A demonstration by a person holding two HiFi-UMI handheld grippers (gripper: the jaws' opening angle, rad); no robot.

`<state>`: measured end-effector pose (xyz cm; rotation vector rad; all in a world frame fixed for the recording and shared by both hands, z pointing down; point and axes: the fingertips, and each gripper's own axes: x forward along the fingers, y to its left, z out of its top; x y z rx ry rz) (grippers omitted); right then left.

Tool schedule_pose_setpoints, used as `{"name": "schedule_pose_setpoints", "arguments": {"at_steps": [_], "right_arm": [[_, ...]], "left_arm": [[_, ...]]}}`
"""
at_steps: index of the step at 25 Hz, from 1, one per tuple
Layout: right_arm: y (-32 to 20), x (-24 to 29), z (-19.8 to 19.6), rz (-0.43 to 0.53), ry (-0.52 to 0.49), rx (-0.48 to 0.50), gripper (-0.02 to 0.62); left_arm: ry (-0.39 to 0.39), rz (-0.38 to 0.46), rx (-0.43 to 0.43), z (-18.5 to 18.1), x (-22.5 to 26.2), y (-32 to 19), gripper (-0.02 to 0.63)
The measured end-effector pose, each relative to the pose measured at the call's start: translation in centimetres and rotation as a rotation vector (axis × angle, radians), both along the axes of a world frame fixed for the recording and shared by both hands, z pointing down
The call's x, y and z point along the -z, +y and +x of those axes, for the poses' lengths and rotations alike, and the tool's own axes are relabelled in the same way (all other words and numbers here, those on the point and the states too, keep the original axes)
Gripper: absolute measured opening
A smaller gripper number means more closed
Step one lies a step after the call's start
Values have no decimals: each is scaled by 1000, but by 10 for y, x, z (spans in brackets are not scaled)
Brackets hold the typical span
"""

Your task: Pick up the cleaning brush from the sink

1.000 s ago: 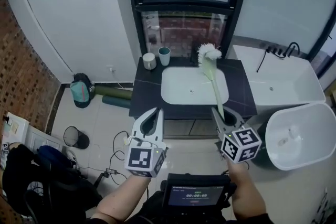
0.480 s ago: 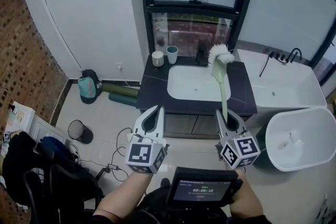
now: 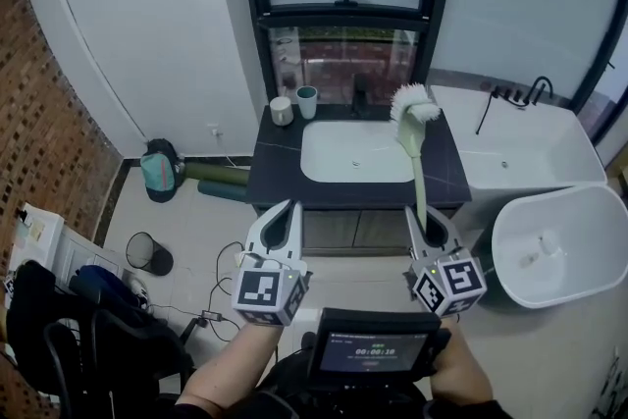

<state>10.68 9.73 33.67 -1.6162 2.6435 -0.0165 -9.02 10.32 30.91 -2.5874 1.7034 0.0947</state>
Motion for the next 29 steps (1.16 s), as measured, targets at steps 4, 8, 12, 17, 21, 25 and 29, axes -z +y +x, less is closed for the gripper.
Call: {"name": "schedule_pose_setpoints", "arguments": {"at_steps": [4,8,12,17,21,25,29], "right_arm": [[3,2,8,1,-7,-18,28],[4,2,9,5,-8,-25,28],[5,-1,11,1,-2,-18,28],[14,8,6,-7,-6,-12,28],[17,11,5,-7,-1,-16,28],[14,10,5,1,3,-14,28],[19,8,4,-2,2,-15,28]], "left_arm": [[8,-7,-5,3,0,-1,9],[10,-29,-12,1,-4,-3,9],[7,-23,-15,3,0,-1,9],[20,-63,-5,-3,-2,5,9],[21,-47,-17,-1,3,10,9],[15,-63,-13,-1,-4,7,9],[17,-62,-16,-1,-5,11,9]]}}
